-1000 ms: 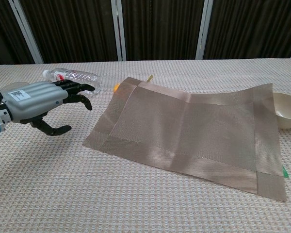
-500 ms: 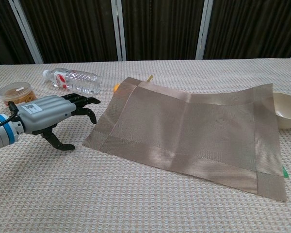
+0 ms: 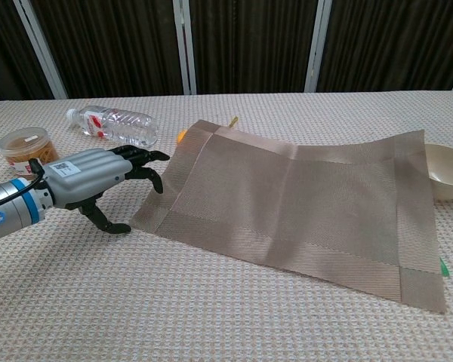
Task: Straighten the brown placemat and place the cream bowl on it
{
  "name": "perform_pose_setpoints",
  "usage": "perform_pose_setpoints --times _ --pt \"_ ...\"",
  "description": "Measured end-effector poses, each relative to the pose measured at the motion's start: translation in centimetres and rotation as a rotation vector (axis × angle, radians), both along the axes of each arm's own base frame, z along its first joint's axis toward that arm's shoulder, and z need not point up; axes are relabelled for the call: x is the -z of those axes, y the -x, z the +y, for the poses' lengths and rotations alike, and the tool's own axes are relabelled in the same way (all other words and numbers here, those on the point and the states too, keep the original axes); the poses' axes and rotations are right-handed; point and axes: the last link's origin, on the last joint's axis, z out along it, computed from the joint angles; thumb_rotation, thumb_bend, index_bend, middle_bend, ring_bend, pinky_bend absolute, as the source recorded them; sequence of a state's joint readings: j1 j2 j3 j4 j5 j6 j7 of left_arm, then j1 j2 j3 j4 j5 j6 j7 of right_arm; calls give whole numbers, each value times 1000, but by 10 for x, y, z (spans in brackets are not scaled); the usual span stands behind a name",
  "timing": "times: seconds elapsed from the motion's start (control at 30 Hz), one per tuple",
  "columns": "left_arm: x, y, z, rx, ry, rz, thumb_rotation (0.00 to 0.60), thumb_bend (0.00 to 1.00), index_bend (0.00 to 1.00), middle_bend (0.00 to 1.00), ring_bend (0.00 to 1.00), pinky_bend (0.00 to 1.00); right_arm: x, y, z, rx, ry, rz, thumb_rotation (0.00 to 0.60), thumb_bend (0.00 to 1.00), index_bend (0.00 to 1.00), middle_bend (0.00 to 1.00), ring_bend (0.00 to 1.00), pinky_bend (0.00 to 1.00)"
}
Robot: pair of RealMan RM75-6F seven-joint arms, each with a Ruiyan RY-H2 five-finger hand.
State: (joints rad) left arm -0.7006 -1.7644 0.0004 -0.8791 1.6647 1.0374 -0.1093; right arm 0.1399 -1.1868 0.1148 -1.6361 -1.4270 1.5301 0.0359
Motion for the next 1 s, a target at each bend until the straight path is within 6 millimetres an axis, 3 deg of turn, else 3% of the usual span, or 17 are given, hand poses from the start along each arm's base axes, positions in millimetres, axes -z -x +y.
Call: perform_pose_setpoints --times 0.57,0.67,0.8,1.0 --pt "7 3 0 -6 0 40 600 257 288 0 0 0 -3 -1 1 -2 15 -13 600 49 0 0 0 0" --pt "9 3 -1 -12 7 45 600 306 313 0 0 0 -3 -1 1 -4 16 -16 600 49 0 0 0 0" --pt "12 2 -2 -11 14 40 600 478 409 0 0 0 -4 -1 1 -6 17 -18 600 49 0 0 0 0" --pt "14 -1 -3 -3 9 30 600 498 475 0 0 0 -6 -2 2 -9 28 -22 600 50 0 0 0 0"
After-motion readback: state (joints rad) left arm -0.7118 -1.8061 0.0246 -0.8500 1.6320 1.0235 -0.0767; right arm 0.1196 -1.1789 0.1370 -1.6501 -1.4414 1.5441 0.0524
